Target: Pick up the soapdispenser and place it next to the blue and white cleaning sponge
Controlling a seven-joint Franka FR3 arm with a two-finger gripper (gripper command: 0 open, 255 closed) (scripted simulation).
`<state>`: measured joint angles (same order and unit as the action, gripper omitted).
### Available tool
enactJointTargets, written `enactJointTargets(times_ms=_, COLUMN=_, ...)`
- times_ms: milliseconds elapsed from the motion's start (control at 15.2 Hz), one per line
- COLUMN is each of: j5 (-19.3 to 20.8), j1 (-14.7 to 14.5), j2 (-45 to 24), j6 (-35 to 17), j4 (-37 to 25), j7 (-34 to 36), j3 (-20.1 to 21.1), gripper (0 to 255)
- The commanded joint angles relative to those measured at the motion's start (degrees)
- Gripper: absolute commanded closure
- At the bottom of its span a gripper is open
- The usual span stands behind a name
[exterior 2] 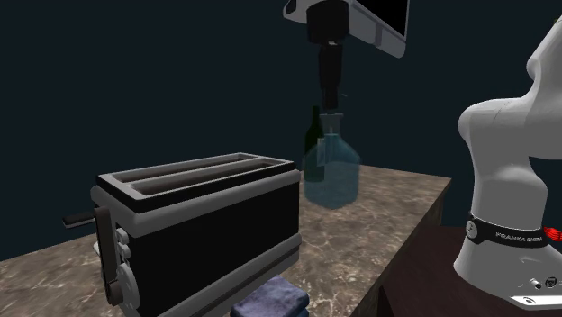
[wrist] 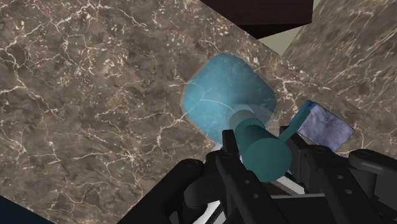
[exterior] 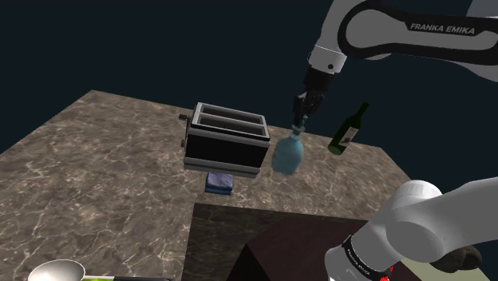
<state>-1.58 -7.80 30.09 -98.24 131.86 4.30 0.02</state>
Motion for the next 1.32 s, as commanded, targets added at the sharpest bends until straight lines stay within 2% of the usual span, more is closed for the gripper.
enactJointTargets(times_ms=0, j5=0.04, j1=0.04, j2=0.1, j6=-1.55, j4=1.6, j7=-0.14, j3=-0.07, gripper=255)
enactJointTargets(times_ms=1254, j5=-0.13, j1=0.01, j2=-2.69, j6=-16.59, j4=13.85, j7=-0.52, j3=-0.02, gripper=255)
